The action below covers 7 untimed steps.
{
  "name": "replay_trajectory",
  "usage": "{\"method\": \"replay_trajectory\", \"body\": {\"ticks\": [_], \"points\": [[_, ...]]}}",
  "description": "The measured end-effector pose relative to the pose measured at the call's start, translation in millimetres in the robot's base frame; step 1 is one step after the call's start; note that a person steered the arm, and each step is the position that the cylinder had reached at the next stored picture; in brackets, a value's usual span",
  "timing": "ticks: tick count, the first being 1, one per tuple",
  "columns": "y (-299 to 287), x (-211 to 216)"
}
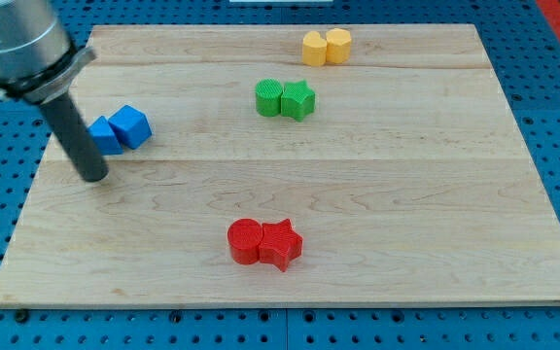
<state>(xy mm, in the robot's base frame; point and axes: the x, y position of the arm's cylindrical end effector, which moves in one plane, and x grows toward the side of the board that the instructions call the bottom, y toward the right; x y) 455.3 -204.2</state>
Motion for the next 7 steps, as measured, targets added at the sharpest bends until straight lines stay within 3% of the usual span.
{"method": "replay_trajectory", "body": {"ticks": [2, 4, 6, 7], "points": [[101, -54], [145, -152], [286, -155], [261, -112]]}}
